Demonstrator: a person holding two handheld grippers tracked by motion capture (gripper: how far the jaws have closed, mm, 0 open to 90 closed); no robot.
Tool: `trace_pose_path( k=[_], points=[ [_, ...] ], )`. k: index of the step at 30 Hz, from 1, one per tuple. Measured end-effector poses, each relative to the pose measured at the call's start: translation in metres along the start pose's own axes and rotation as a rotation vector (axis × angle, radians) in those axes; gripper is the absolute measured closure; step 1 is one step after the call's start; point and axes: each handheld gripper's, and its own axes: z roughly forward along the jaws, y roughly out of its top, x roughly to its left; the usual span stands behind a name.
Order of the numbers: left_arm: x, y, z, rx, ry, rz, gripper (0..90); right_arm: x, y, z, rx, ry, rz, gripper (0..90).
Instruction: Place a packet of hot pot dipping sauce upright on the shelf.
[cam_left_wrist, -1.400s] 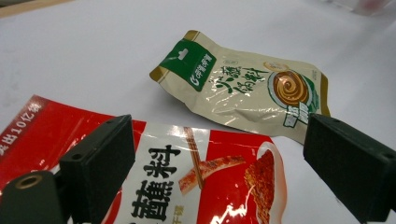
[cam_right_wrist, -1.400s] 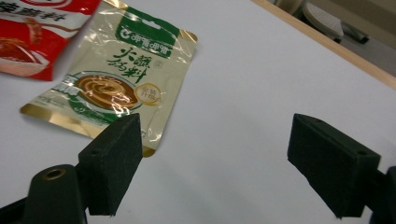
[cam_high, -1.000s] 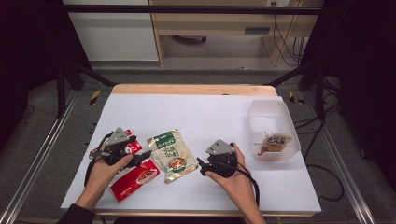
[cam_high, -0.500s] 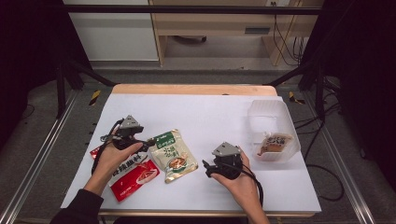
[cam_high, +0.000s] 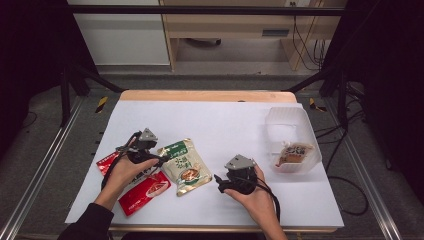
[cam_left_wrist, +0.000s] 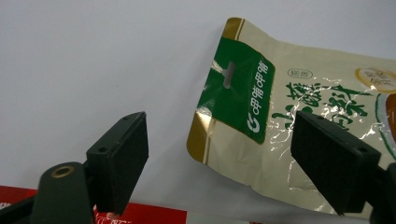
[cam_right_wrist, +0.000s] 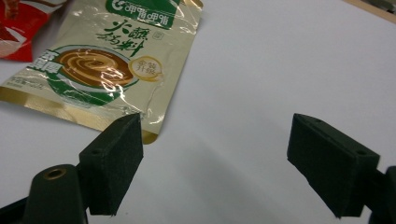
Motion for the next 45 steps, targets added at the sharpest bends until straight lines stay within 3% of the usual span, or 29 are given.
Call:
trace_pose_path(
  k=[2, 7, 9, 11, 15, 17, 20, 23, 30, 32, 37, 41, 42, 45],
  points=[
    [-0.001, 0.000, 0.002, 0.003, -0.011, -0.003, 20.1, 0.002, 0.000, 0.000, 0.001, 0.026, 0.005, 18.3],
    [-0.003, -0.001, 0.009, 0.031, -0.008, 0.021, 21.0, 0.003, -0.001, 0.001, 0.008, 0.031, 0.006, 18.0],
    [-0.002, -0.002, 0.011, 0.029, -0.008, 0.013, 22.9, 0.003, -0.001, 0.001, 0.008, 0.048, 0.018, 17.8],
    [0.000, -0.003, 0.013, 0.031, -0.021, -0.001, 24.3, 0.003, -0.001, 0.001, 0.011, 0.044, 0.012, 17.8],
    [-0.002, -0.003, 0.013, 0.045, -0.035, 0.021, 27.1, 0.003, -0.001, 0.001, 0.014, 0.050, 0.015, 17.9],
    [-0.003, -0.002, 0.012, 0.043, -0.070, 0.009, 31.0, 0.003, -0.001, 0.002, 0.016, 0.049, 0.013, 18.0],
    [-0.006, 0.000, 0.007, 0.025, -0.065, 0.017, 38.5, 0.004, -0.001, 0.001, 0.014, 0.051, 0.007, 18.0],
    [-0.006, 0.001, 0.001, -0.001, -0.096, -0.003, 43.1, 0.004, -0.001, 0.001, 0.016, 0.048, 0.001, 17.9],
    [-0.016, 0.002, -0.003, -0.007, -0.148, 0.049, 58.8, 0.005, -0.001, 0.002, 0.022, 0.055, -0.017, 17.9],
    [-0.018, 0.002, -0.002, -0.006, -0.158, 0.047, 61.5, 0.005, -0.001, 0.002, 0.025, 0.053, -0.023, 17.9],
    [-0.019, 0.000, 0.006, 0.024, -0.119, 0.048, 64.9, 0.006, -0.002, 0.002, 0.021, 0.055, -0.034, 18.6],
    [-0.019, 0.001, 0.007, 0.027, -0.090, 0.052, 75.3, 0.006, -0.001, 0.002, 0.023, 0.051, -0.041, 18.5],
    [-0.019, 0.001, 0.008, 0.046, -0.064, 0.074, 78.1, 0.006, -0.001, 0.002, 0.024, 0.049, -0.041, 18.4],
    [-0.015, -0.001, 0.008, 0.045, -0.079, 0.056, 82.9, 0.006, -0.001, 0.002, 0.022, 0.046, -0.043, 18.4]
  ],
)
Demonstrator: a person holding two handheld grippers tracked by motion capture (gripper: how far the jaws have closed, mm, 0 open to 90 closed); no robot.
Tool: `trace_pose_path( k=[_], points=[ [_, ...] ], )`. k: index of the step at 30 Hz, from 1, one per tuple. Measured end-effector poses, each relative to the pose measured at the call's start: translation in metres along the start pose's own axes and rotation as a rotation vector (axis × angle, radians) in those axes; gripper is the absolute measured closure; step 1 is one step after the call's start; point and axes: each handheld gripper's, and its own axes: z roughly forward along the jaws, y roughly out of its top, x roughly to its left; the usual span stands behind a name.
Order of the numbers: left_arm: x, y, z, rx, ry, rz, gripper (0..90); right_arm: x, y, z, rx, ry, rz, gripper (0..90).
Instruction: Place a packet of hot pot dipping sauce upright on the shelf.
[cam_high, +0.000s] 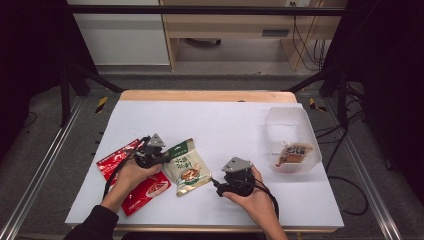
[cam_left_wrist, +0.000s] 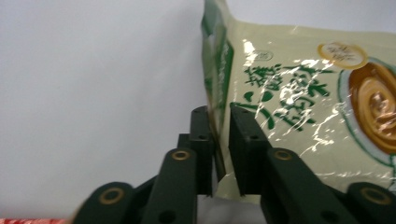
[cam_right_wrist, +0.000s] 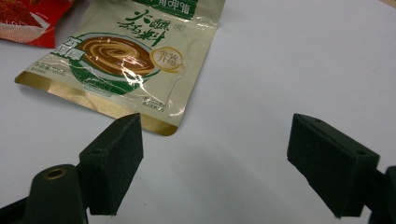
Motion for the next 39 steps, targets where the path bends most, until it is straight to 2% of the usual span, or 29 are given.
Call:
trace_pose_path(
  k=[3, 11, 15, 25, 28, 32, 36, 39],
  points=[
    [-0.001, 0.000, 0.001, -0.005, -0.013, -0.008, 88.1, -0.001, 0.000, -0.001, -0.001, -0.002, 0.001, 18.2],
    [-0.001, 0.000, -0.003, -0.027, -0.010, -0.014, 90.0, -0.001, 0.000, -0.003, -0.013, -0.007, 0.010, 16.3],
    [-0.003, 0.001, -0.005, -0.040, -0.004, -0.002, 90.0, -0.004, -0.001, -0.003, -0.007, -0.036, -0.001, 15.8],
    [-0.007, 0.003, -0.014, -0.075, -0.010, 0.021, 90.0, -0.009, -0.001, -0.005, 0.019, -0.038, -0.023, 11.1],
    [-0.008, 0.005, -0.017, -0.081, -0.012, 0.033, 90.0, -0.009, -0.001, -0.006, 0.025, -0.053, -0.050, 10.8],
    [-0.008, 0.007, -0.020, -0.097, -0.016, 0.032, 90.0, -0.011, -0.002, -0.007, 0.022, -0.059, -0.054, 10.2],
    [-0.011, 0.007, -0.023, -0.108, -0.017, 0.043, 90.0, -0.012, -0.002, -0.007, 0.035, -0.046, -0.047, 9.2],
    [-0.014, 0.008, -0.028, -0.121, -0.019, 0.048, 90.0, -0.013, -0.002, -0.007, 0.049, -0.060, -0.067, 10.0]
  ],
)
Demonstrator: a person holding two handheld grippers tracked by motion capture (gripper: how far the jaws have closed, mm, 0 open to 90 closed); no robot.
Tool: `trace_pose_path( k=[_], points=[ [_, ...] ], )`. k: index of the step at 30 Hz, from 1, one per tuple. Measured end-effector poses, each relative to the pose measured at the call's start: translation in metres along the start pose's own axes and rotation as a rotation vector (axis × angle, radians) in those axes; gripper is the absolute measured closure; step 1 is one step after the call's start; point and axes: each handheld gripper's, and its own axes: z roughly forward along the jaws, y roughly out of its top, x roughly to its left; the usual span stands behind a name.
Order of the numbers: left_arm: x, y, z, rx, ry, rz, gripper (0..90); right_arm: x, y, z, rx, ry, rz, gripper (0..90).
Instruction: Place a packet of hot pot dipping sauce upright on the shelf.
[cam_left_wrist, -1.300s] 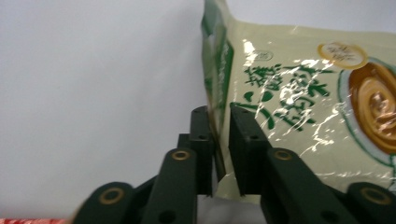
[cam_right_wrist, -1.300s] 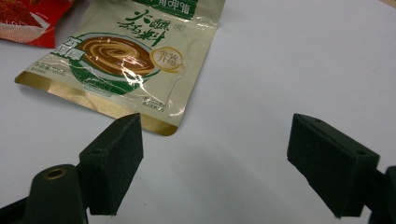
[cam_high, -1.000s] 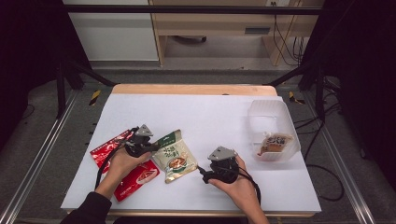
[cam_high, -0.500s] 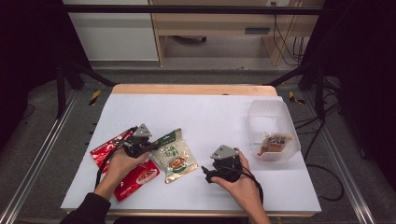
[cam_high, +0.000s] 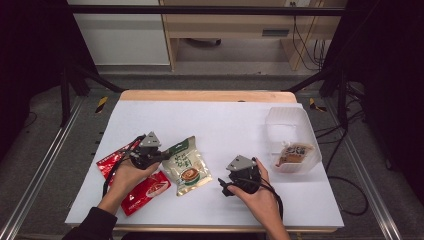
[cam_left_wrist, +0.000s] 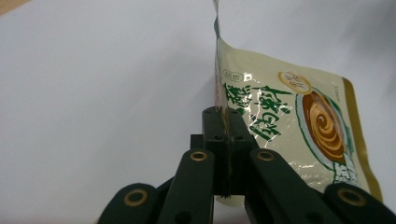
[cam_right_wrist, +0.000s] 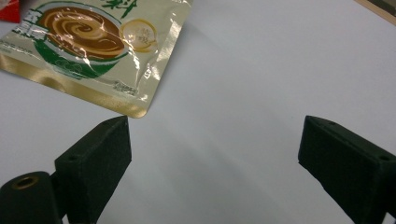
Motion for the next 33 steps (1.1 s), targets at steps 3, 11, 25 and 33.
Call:
trace_pose_path(
  k=[3, 11, 25, 33],
  points=[
    [-0.003, 0.006, -0.009, -0.027, -0.007, 0.007, 90.0, -0.003, -0.001, -0.002, 0.002, -0.011, 0.001, 10.2],
    [-0.014, 0.020, -0.022, -0.062, -0.018, 0.046, 90.0, -0.010, -0.004, -0.007, 0.003, -0.032, 0.010, 10.0],
    [-0.025, 0.034, -0.032, -0.096, -0.024, 0.098, 90.0, -0.006, -0.001, -0.011, 0.008, -0.021, -0.010, 24.1],
    [-0.036, 0.045, -0.039, -0.108, -0.030, 0.155, 90.0, -0.005, 0.002, -0.014, -0.008, -0.003, 0.005, 25.1]
  ],
)
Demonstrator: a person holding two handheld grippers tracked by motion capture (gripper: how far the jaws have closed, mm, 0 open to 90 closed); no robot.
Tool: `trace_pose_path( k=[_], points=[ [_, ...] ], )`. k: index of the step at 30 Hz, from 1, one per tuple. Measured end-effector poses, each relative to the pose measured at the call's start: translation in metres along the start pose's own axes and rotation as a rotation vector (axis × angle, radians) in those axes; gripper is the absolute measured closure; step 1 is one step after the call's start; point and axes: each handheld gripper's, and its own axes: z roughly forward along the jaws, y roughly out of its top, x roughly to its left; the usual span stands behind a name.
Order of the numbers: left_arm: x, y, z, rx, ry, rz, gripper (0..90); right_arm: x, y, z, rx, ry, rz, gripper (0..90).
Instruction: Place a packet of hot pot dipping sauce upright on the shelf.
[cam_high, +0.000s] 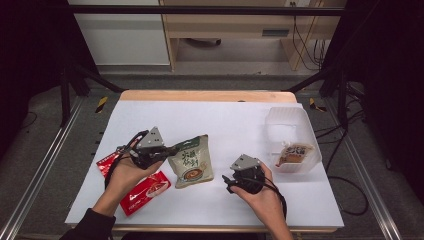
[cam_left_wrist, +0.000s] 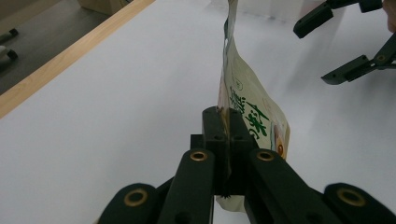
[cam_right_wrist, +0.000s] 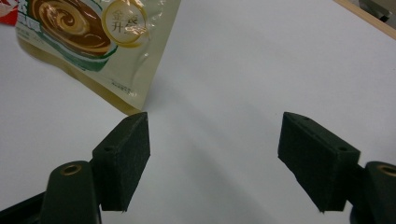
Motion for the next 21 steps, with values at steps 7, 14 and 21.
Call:
trace_pose_path(
  k=[7, 14, 21],
  points=[
    [-0.005, 0.007, -0.003, -0.006, -0.018, 0.038, 90.0, 0.007, 0.011, -0.004, 0.023, 0.033, -0.047, 25.8],
    [-0.009, 0.012, -0.004, -0.001, -0.033, 0.066, 90.0, 0.014, 0.028, -0.007, 0.096, 0.088, -0.143, 27.2],
    [-0.011, 0.016, -0.005, -0.009, -0.051, 0.082, 90.0, 0.009, 0.060, -0.023, 0.163, 0.120, -0.291, 34.2]
  ],
)
